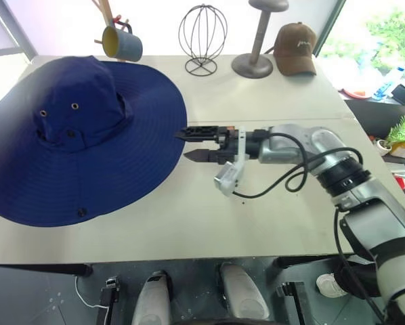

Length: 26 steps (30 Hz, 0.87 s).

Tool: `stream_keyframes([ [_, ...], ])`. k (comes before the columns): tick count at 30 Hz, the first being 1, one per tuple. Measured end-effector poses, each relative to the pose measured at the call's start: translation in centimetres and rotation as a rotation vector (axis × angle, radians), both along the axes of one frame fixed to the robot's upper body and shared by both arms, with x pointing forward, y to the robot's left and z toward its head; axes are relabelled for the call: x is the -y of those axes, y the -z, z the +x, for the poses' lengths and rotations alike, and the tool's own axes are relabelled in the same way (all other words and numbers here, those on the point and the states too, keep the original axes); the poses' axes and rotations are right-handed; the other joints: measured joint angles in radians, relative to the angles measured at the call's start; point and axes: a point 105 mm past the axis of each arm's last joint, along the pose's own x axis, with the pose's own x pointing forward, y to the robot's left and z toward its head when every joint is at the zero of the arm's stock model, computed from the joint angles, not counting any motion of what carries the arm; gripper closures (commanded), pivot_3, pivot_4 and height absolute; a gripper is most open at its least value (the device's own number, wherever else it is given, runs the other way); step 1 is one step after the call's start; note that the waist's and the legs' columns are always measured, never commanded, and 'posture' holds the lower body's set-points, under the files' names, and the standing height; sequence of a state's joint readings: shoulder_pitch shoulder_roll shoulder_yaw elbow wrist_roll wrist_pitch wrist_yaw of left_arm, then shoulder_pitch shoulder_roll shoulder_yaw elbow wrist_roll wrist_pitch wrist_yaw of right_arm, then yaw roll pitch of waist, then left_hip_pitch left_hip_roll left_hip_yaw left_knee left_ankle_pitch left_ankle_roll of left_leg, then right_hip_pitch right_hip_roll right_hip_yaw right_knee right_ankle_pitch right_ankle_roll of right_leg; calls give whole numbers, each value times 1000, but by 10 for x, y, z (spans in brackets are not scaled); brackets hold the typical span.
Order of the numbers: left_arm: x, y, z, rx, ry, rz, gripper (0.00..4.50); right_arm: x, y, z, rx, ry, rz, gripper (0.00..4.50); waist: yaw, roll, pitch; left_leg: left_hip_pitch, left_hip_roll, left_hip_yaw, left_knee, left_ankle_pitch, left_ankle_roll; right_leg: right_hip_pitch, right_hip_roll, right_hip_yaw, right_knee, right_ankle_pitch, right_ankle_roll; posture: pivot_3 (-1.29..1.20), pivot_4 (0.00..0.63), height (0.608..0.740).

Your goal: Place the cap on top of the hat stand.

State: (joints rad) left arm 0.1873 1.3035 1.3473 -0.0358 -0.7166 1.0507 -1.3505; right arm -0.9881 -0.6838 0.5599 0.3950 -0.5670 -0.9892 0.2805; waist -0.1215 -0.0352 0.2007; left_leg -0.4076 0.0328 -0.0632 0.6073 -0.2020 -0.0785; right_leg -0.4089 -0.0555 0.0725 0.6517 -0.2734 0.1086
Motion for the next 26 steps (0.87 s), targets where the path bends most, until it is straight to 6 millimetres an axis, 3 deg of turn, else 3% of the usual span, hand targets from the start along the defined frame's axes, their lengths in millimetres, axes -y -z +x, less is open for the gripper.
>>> stream_keyframes([
  [1,-1,0,0,1,-3,2,0,8,1,2,-54,32,1,558,0,0,0,0,0,0,0,0,0,0,0,0,0,0,0,0,150,740],
  [2,-2,0,0,4,-6,8,0,18,1,4,-146,74,15,38,0,0,0,0,0,0,0,0,0,0,0,0,0,0,0,0,150,740],
  [7,-7,4,0,-16,-23,51,0,59,-11,9,-821,232,60,18,0,3,2,1,1,0,1,0,0,1,0,0,1,0,1,0,150,740],
  [9,-11,7,-1,-33,-40,85,0,71,-45,18,-1150,251,148,18,-3,7,5,1,1,2,3,0,0,0,0,1,3,0,0,0,150,740],
  [12,-13,9,-4,-55,-51,131,0,86,-122,19,-1362,175,275,18,0,13,8,1,1,2,1,0,0,-4,0,0,3,-1,-1,0,150,740],
  [14,-15,9,-7,-61,-55,152,0,98,-146,14,-1416,139,288,18,5,11,7,0,2,2,-2,0,0,-5,0,-1,3,-3,-4,0,150,740],
  [20,-21,1,-15,-54,-80,180,0,118,-120,23,-1556,226,224,18,1,10,6,-9,1,7,-3,-1,1,-14,-2,1,3,-2,0,0,150,740],
  [26,-21,-5,-20,-43,-87,197,0,115,-130,25,-1534,208,235,18,-4,12,8,-12,2,5,-2,-1,1,-23,1,1,13,-2,2,0,150,740],
])
